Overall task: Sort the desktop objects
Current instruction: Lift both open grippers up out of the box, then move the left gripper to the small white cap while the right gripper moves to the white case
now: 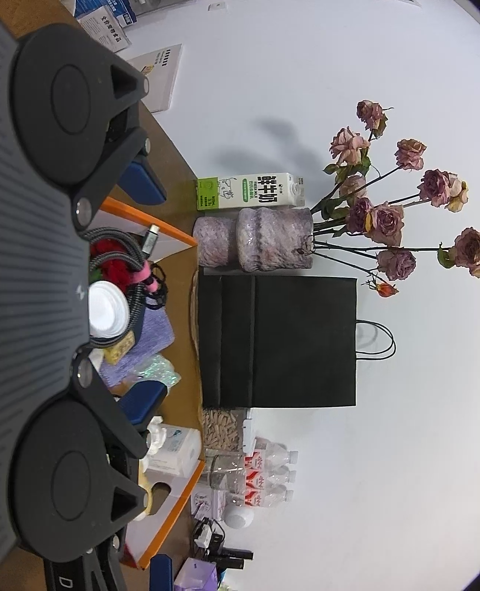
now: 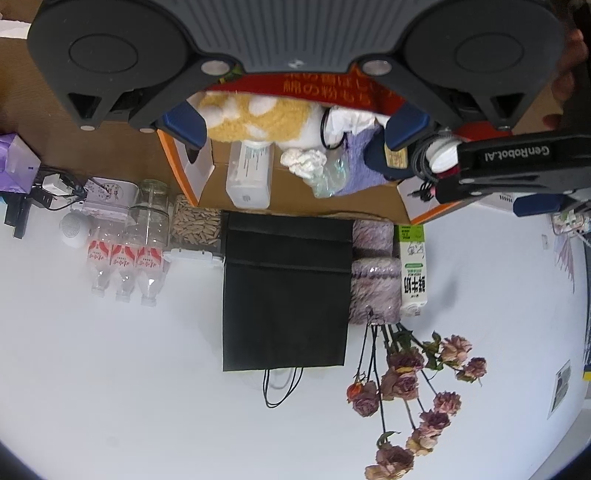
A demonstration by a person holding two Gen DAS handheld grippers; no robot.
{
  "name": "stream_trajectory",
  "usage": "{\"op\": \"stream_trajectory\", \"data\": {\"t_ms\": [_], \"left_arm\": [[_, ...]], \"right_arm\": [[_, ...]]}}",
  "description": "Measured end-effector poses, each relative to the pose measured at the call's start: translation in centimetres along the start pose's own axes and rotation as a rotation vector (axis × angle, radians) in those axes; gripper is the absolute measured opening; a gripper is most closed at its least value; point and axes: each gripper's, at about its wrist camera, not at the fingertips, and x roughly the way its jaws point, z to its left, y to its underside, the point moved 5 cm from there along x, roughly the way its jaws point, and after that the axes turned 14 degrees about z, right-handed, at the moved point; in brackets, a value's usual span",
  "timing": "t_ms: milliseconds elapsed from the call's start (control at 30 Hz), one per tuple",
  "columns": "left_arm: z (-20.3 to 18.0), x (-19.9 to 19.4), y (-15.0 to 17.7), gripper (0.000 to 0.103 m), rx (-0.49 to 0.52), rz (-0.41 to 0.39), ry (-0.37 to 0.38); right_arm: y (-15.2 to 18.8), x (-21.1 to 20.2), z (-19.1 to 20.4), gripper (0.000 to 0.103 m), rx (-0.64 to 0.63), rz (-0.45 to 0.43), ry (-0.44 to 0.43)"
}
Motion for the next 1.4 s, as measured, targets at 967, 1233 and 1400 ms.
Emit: {"op": "stream_trajectory", "data": {"t_ms": [967, 1233, 1400], "left_arm": [[-0.8, -0.9, 4.7, 0.103, 0.09, 0.186, 0.056], [-1.3, 0.0, 5.3, 0.103, 0.114, 0.261, 0.066], [-1.4, 1.5, 5.6, 0.103, 0.113, 0.354, 0.051]], "right_arm": [[6.0, -2.8, -3.4, 0.103, -0.007, 0.119, 0.059], [6.9, -1.8, -5.7, 0.103, 0.021, 0.199, 0.094], [6.8, -0.2, -7.2, 0.1, 0.052, 0.263, 0.093]]}}
